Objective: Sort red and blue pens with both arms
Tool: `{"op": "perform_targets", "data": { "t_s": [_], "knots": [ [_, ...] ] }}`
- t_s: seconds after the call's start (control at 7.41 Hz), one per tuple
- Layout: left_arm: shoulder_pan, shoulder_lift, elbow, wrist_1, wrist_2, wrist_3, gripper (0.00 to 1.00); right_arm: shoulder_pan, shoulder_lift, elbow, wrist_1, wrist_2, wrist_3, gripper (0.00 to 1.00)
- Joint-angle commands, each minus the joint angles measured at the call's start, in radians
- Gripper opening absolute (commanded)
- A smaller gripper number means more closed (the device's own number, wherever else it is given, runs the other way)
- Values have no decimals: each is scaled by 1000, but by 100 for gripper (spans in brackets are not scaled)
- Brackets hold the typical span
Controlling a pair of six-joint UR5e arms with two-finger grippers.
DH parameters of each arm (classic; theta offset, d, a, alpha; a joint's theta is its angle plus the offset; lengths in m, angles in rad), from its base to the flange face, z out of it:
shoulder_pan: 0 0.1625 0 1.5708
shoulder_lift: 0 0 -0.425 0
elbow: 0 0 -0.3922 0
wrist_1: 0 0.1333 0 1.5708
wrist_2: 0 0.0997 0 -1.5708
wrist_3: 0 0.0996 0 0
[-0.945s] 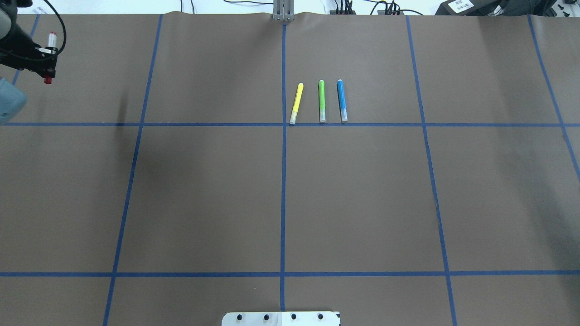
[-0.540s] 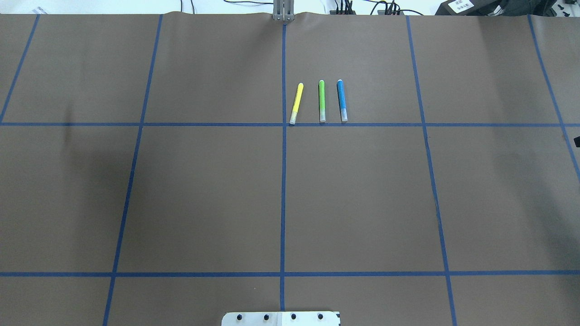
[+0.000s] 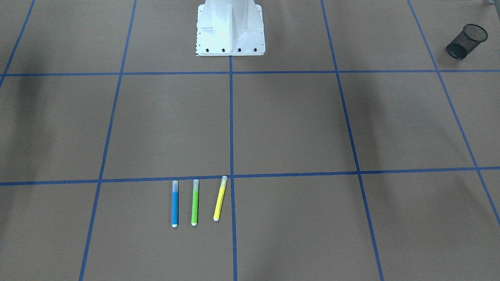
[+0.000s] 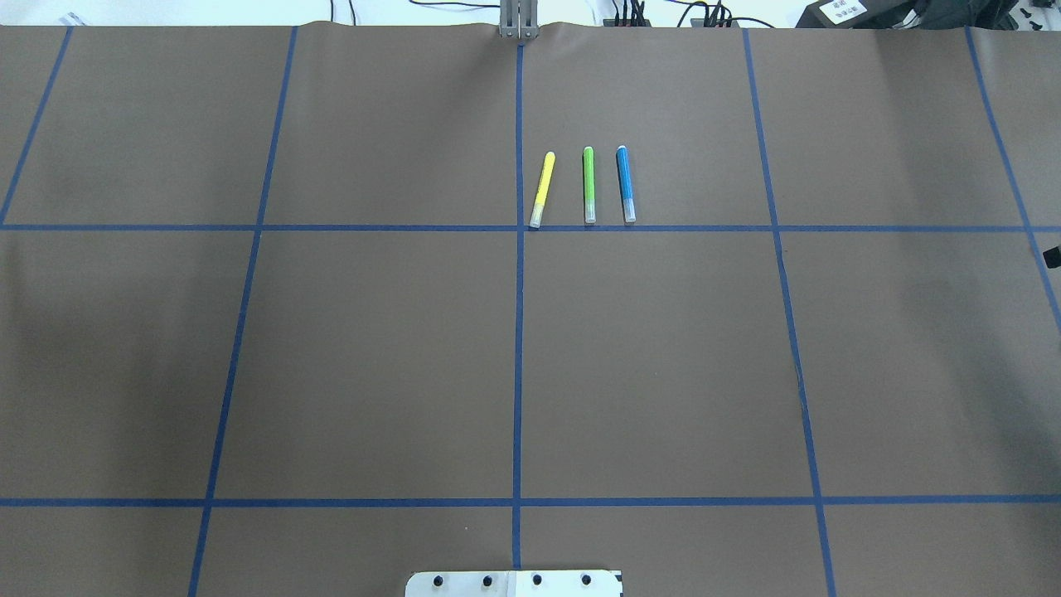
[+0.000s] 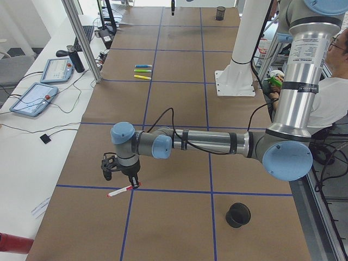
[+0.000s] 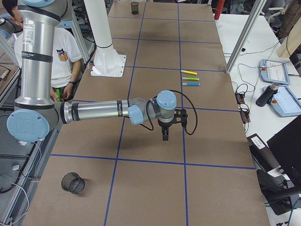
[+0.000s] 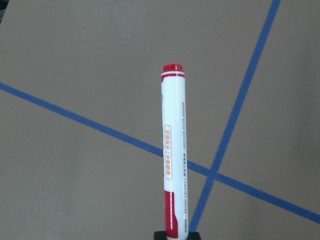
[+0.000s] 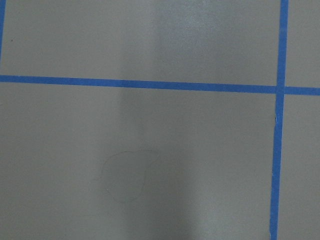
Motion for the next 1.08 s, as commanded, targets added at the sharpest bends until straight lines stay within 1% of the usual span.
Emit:
{"op": "perform_targets", "data": {
  "t_s": [0.0, 0.27, 0.41, 0.54, 0.68, 0.81, 0.95],
  "knots": [
    [-83, 0, -5, 174, -142, 83, 0, -2, 3, -2, 0, -1, 18, 100],
    [-130, 6, -14, 306, -191, 84, 0, -2, 3, 0, 0, -15, 18, 100],
    [-164, 9, -31, 387, -194, 97, 0, -4, 3, 0, 0, -17, 18, 100],
    [-177, 50, -62, 456, -198, 116, 0, -5, 3, -2, 0, -23, 18, 100],
    [-190, 104, -68, 492, -248, 135, 0, -5, 3, 0, 0, -24, 27, 100],
    [-195, 186, -76, 492, -303, 140, 0, -8, 15, 0, 0, -24, 57, 100],
    [-200, 269, -79, 492, -346, 188, 0, -16, 16, 0, 0, -24, 74, 100]
  ]
}}
